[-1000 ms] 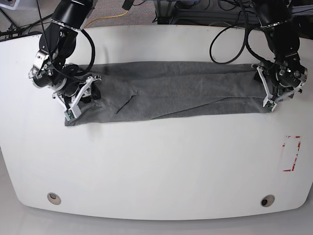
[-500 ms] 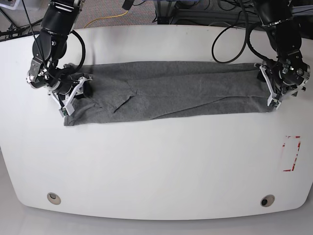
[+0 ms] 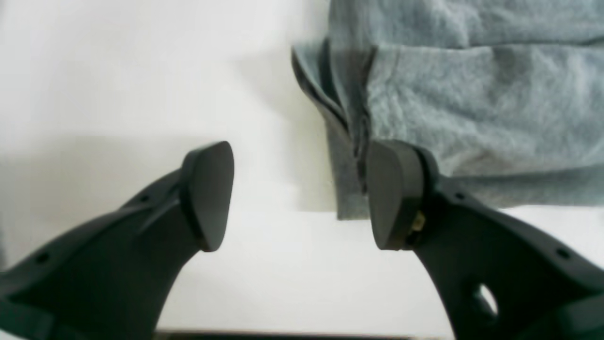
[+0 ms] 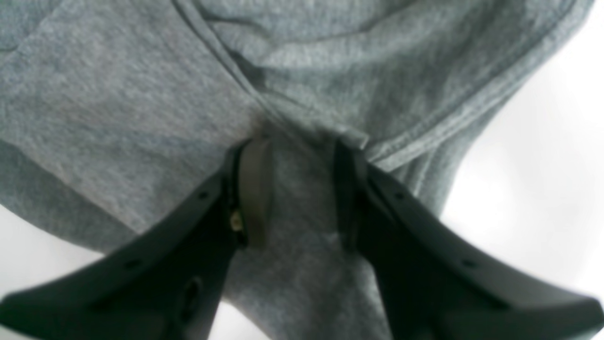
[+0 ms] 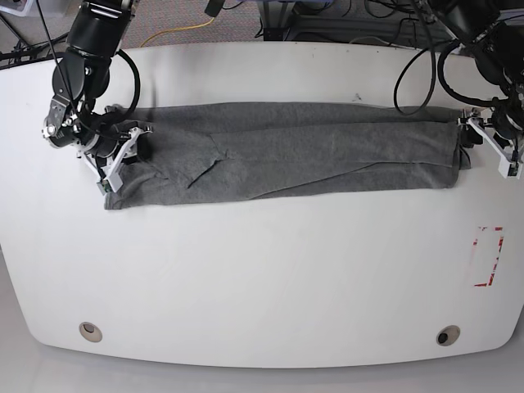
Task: Fold the T-shirt properly
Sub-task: 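Hold both strip ends and pull them apart to straighten the strip, then move the left gripper inward along the strip and grasp its middle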
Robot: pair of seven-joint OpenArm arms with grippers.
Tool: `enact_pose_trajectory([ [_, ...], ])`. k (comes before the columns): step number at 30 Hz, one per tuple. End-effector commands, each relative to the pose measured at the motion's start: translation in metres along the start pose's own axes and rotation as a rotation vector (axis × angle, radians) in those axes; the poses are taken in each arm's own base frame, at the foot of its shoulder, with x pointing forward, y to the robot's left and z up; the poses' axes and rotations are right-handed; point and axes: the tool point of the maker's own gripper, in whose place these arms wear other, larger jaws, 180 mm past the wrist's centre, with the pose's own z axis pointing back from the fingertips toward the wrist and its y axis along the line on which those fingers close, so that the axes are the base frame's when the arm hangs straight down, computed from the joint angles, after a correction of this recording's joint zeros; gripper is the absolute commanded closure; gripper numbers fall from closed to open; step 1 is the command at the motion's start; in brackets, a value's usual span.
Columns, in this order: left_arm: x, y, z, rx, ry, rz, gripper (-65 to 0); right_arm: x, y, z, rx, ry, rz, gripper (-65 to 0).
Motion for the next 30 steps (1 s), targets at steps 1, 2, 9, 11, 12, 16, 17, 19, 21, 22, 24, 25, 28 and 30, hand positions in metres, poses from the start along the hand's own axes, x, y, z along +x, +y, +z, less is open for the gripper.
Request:
enact_pose_trajectory([
  [1,0.005,0.005,-0.007,-0.051,-0.044,0.072,-46.5,0.012,-0.005,0.006,-0.015,-0.032,0.016,-20.5],
  [2,-0.001,0.005,-0.011,-0.077,-0.04,0.106,-48.2,0.012,-0.005,0.006,-0.015,-0.032,0.016,-20.5],
  [9,0.003,-0.008,-0.028,-0.195,-0.077,0.21,-49.6,0.012,-0.005,0.006,-0.015,-0.032,0.016,-20.5],
  [11,-0.005,-0.01,-0.035,-0.21,-0.055,0.234,-49.6,0.012,-0.005,0.006,-0.015,-0.032,0.016,-20.5],
  [12,-0.003,-0.011,-0.038,-0.224,-0.063,0.25,-49.6,0.012,-0.005,0.006,-0.015,-0.032,0.016,-20.5],
  [16,-0.001,-0.016,-0.048,-0.261,-0.072,0.29,-49.6,0.012,-0.005,0.006,-0.015,-0.032,0.016,-20.5],
  [17,-0.002,-0.018,-0.05,-0.268,-0.066,0.296,-49.6,0.012,-0.005,0.006,-0.015,-0.032,0.016,-20.5],
  [19,-0.002,-0.027,-0.055,-0.297,-0.052,0.285,-49.6,0.012,-0.005,0.006,-0.015,-0.032,0.016,-20.5],
  [21,-0.001,-0.038,-0.058,-0.328,-0.04,0.261,-49.4,0.013,-0.005,0.006,-0.015,-0.034,0.017,-20.5],
  [22,0.001,-0.041,-0.058,-0.339,-0.035,0.238,-49.3,0.013,-0.004,0.006,-0.014,-0.034,0.016,-20.5],
  [24,0.004,-0.053,-0.061,-0.371,-0.029,0.208,-48.1,0.013,-0.005,0.006,-0.014,-0.036,0.016,-20.5],
  [25,0.004,-0.057,-0.062,-0.379,-0.023,0.199,-45.4,0.014,-0.005,0.006,-0.014,-0.037,0.017,-20.5],
  [28,0.004,-0.06,-0.063,-0.385,-0.018,0.195,-26.5,0.016,-0.005,0.006,-0.014,-0.041,0.018,-20.5],
  [30,0.004,-0.06,-0.063,-0.386,-0.019,0.194,-10.6,0.016,-0.005,0.007,-0.015,-0.042,0.017,-20.5],
])
